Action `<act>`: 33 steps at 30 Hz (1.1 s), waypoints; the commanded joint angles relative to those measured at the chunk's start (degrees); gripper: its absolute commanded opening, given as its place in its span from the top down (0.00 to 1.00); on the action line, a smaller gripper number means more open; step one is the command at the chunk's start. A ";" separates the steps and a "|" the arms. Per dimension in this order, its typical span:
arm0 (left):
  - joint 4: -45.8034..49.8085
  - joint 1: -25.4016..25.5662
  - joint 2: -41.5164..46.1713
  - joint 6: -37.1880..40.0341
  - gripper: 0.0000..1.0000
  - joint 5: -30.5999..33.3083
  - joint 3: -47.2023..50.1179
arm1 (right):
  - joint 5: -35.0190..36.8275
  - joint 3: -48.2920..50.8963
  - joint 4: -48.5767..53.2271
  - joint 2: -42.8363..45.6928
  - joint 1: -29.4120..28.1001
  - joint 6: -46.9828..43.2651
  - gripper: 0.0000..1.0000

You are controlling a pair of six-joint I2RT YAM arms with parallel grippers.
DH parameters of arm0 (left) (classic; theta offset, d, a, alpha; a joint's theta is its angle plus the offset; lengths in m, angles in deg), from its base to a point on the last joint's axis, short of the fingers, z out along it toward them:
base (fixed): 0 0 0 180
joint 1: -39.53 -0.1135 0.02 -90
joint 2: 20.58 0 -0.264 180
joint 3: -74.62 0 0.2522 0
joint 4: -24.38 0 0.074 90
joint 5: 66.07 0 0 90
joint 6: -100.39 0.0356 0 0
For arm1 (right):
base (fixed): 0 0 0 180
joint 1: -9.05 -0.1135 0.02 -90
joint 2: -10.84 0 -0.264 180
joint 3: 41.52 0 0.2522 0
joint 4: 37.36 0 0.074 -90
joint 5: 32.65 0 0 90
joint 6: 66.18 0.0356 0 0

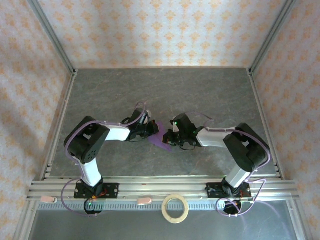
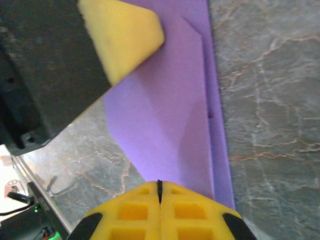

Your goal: Fold a paper plane with a square sheet of paper (pick it up from the middle)

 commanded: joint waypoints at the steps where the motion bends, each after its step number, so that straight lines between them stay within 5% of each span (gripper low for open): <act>1: 3.45 -0.12 -3.01 1.39 1.00 2.87 -0.08 | -1.62 -0.56 3.25 0.11 -1.14 0.56 1.00; 8: 4.27 -0.16 -3.63 1.92 1.00 3.05 -0.67 | 2.09 5.64 7.60 0.89 -1.52 -0.55 1.00; 17: 3.85 -0.13 -3.95 1.75 1.00 2.48 -0.05 | -0.49 13.28 4.27 13.28 -0.12 3.32 1.00; 19: 3.71 -0.13 -3.51 1.35 1.00 2.00 0.22 | -0.39 13.71 2.37 16.68 0.10 6.22 0.95; 22: 3.47 -0.19 -2.89 0.62 1.00 1.11 0.59 | 0.72 14.10 0.87 19.21 0.59 11.94 0.73; 33: 3.22 -0.13 -2.03 -1.23 1.00 -1.39 1.21 | -0.81 13.40 -0.58 12.55 0.76 15.41 0.58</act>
